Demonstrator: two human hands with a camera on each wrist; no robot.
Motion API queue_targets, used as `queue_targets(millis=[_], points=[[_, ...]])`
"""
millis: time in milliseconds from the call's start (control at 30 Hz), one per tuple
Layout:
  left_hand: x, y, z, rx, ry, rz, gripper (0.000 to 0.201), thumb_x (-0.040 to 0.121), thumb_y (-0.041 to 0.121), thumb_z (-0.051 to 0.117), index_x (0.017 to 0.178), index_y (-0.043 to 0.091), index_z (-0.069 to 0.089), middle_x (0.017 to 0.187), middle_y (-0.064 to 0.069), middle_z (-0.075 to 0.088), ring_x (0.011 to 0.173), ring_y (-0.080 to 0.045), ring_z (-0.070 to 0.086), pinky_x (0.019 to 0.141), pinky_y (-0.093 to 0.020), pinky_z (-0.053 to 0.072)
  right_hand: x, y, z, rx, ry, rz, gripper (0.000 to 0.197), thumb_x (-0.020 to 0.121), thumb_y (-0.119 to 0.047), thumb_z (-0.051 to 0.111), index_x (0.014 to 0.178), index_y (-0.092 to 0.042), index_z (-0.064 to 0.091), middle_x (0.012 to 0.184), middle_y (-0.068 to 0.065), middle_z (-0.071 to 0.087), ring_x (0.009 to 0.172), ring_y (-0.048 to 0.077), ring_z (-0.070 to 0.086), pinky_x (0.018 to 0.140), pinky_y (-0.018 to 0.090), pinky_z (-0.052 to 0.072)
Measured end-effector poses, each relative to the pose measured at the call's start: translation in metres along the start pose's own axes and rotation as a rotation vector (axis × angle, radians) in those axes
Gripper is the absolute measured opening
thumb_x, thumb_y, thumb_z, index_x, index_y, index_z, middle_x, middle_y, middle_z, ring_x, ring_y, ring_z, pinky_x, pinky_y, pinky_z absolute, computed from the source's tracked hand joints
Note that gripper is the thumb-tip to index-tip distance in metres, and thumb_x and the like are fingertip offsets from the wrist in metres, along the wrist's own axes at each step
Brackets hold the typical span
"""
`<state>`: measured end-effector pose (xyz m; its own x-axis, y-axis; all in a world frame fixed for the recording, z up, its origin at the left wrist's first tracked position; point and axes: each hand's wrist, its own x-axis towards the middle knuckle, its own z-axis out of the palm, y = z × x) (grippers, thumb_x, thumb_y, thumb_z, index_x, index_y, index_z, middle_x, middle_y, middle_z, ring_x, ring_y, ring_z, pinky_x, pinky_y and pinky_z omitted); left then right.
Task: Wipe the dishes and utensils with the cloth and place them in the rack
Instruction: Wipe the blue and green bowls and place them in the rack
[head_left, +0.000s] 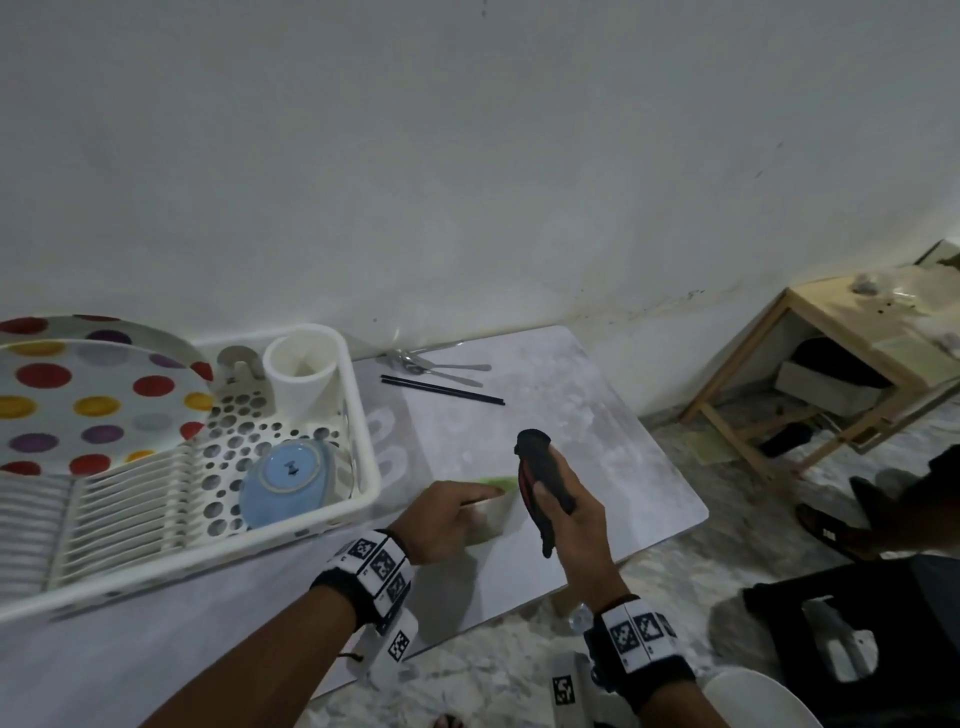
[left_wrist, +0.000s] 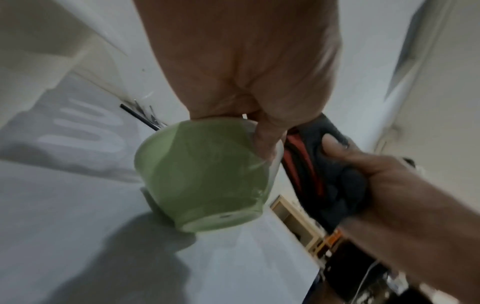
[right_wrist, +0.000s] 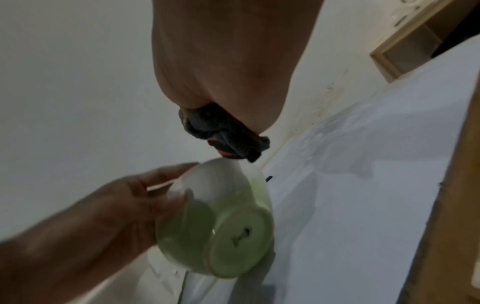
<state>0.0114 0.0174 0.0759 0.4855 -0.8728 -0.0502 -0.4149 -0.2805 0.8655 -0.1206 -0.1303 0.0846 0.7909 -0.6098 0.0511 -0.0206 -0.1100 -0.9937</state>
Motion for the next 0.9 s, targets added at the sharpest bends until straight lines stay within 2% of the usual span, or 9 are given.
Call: queue_targets(millis=[33, 133, 200, 400, 533, 633, 733, 800, 900], points=[[0.001, 0.003, -0.003, -0.088, 0.011, 0.013, 0.038, 0.09, -0.001, 0.054, 0.119, 0.02, 0.068, 0.117, -0.003, 0.07, 0.104, -0.012, 0.065, 0.094, -0.028, 0.052, 0.002, 0.003, 0.004, -0.06, 0.005, -0.062, 0.053, 0.095, -0.016, 0.059, 0.131, -0.053, 0.047, 0.129, 0.008, 0.06, 0.092, 0.026, 0.067, 0.072, 0.041, 0.057], [0.0, 0.012, -0.011, -0.349, 0.092, -0.033, 0.037, 0.088, -0.004, 0.057, 0.114, 0.019, 0.071, 0.113, -0.006, 0.073, 0.105, -0.02, 0.068, 0.093, -0.037, 0.055, 0.008, 0.014, 0.017, -0.229, -0.064, -0.299, 0.047, 0.096, -0.036, 0.055, 0.14, -0.044, 0.041, 0.153, -0.003, 0.032, 0.137, 0.021, 0.04, 0.109, 0.033, 0.041], [-0.001, 0.017, -0.013, -0.497, 0.141, -0.071, 0.039, 0.088, -0.006, 0.059, 0.118, 0.017, 0.068, 0.116, -0.006, 0.072, 0.105, -0.017, 0.067, 0.095, -0.037, 0.054, 0.013, 0.018, 0.026, -0.287, -0.13, -0.335, 0.047, 0.097, -0.047, 0.048, 0.143, -0.037, 0.039, 0.157, -0.004, 0.022, 0.146, 0.016, 0.023, 0.117, 0.027, 0.024], [-0.009, 0.026, -0.03, -0.839, 0.233, -0.134, 0.035, 0.086, -0.009, 0.059, 0.117, 0.004, 0.065, 0.098, -0.006, 0.076, 0.088, -0.017, 0.071, 0.076, -0.028, 0.058, 0.035, 0.004, 0.024, -0.388, -0.129, -0.292, 0.057, 0.095, -0.059, 0.038, 0.144, -0.029, 0.033, 0.158, 0.001, 0.023, 0.145, 0.005, 0.02, 0.114, 0.012, 0.018], [-0.013, 0.031, -0.051, -1.073, 0.328, -0.113, 0.034, 0.088, -0.008, 0.054, 0.117, 0.005, 0.063, 0.098, -0.008, 0.076, 0.084, -0.018, 0.071, 0.07, -0.029, 0.058, 0.041, -0.008, 0.018, -0.206, -0.07, -0.138, 0.05, 0.098, -0.043, 0.035, 0.146, -0.029, 0.035, 0.155, -0.005, 0.034, 0.143, 0.006, 0.028, 0.119, 0.032, 0.024], [-0.011, 0.037, -0.064, -1.218, 0.4, -0.083, 0.034, 0.088, -0.002, 0.054, 0.119, 0.006, 0.062, 0.107, -0.01, 0.073, 0.09, -0.021, 0.07, 0.072, -0.03, 0.059, 0.038, -0.011, 0.025, -0.046, -0.064, -0.145, 0.054, 0.099, -0.051, 0.033, 0.15, -0.033, 0.028, 0.154, -0.003, 0.036, 0.135, 0.012, 0.036, 0.111, 0.036, 0.027], [-0.012, 0.042, -0.068, -1.335, 0.453, -0.041, 0.037, 0.087, 0.003, 0.054, 0.123, 0.005, 0.06, 0.113, -0.011, 0.071, 0.097, -0.022, 0.069, 0.078, -0.032, 0.059, 0.029, -0.019, 0.038, 0.002, -0.013, -0.115, 0.058, 0.096, -0.058, 0.032, 0.15, -0.043, 0.017, 0.161, -0.006, 0.017, 0.14, 0.011, 0.026, 0.113, 0.036, 0.023], [-0.013, 0.044, -0.069, -1.413, 0.483, -0.03, 0.035, 0.091, 0.004, 0.05, 0.124, 0.006, 0.06, 0.116, -0.011, 0.07, 0.1, -0.022, 0.069, 0.083, -0.035, 0.059, 0.022, -0.028, 0.048, -0.025, -0.024, -0.19, 0.06, 0.094, -0.063, 0.029, 0.149, -0.044, 0.011, 0.162, -0.015, 0.002, 0.147, 0.0, 0.006, 0.118, 0.027, 0.015], [-0.012, 0.045, -0.07, -1.509, 0.555, -0.042, 0.038, 0.098, 0.006, 0.044, 0.135, 0.003, 0.05, 0.128, -0.016, 0.062, 0.109, -0.025, 0.065, 0.092, -0.039, 0.055, 0.017, -0.034, 0.063, -0.12, -0.047, -0.318, 0.062, 0.094, -0.062, 0.03, 0.148, -0.046, 0.003, 0.161, -0.013, -0.017, 0.146, -0.002, -0.01, 0.114, 0.01, 0.009]])
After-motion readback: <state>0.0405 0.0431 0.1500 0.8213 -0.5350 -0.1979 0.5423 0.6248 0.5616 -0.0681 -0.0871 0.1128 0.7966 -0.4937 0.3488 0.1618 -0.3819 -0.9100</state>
